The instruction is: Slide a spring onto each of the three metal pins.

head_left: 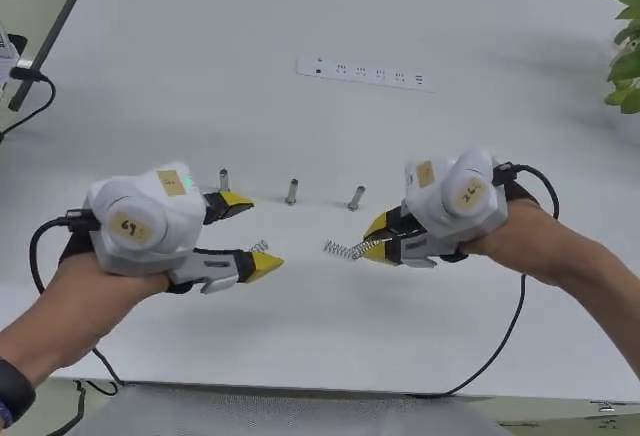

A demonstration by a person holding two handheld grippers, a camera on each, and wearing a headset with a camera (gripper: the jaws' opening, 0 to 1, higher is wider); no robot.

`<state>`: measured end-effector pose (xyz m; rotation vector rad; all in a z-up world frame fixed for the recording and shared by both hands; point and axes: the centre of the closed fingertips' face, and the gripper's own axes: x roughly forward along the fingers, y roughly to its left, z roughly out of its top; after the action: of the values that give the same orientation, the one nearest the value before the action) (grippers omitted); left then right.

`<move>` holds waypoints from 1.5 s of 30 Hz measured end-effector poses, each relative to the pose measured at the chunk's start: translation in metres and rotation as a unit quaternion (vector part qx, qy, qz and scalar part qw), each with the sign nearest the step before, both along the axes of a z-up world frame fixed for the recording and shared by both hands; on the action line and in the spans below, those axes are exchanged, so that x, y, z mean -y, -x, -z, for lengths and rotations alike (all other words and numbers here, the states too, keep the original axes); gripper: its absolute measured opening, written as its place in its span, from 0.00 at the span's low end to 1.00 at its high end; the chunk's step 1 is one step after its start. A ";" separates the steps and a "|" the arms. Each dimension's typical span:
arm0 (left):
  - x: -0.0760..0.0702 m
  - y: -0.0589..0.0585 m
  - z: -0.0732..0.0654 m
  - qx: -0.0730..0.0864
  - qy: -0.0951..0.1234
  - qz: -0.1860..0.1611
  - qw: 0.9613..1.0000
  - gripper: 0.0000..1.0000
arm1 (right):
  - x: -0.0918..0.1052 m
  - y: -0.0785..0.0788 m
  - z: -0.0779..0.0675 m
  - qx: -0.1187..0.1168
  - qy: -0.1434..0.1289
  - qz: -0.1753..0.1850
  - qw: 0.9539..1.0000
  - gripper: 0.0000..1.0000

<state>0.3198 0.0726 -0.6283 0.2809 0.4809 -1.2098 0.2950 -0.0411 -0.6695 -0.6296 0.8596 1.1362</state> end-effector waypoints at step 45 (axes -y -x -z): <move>-0.116 -0.016 0.007 -0.018 -0.004 -0.150 0.988 0.67 | -0.067 -0.072 0.018 -0.011 -0.001 -0.015 1.000 0.09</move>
<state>0.3358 0.1882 -0.6350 0.1852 0.5396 -0.9204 0.3675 0.0258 -0.6871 -0.6316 0.8702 1.1726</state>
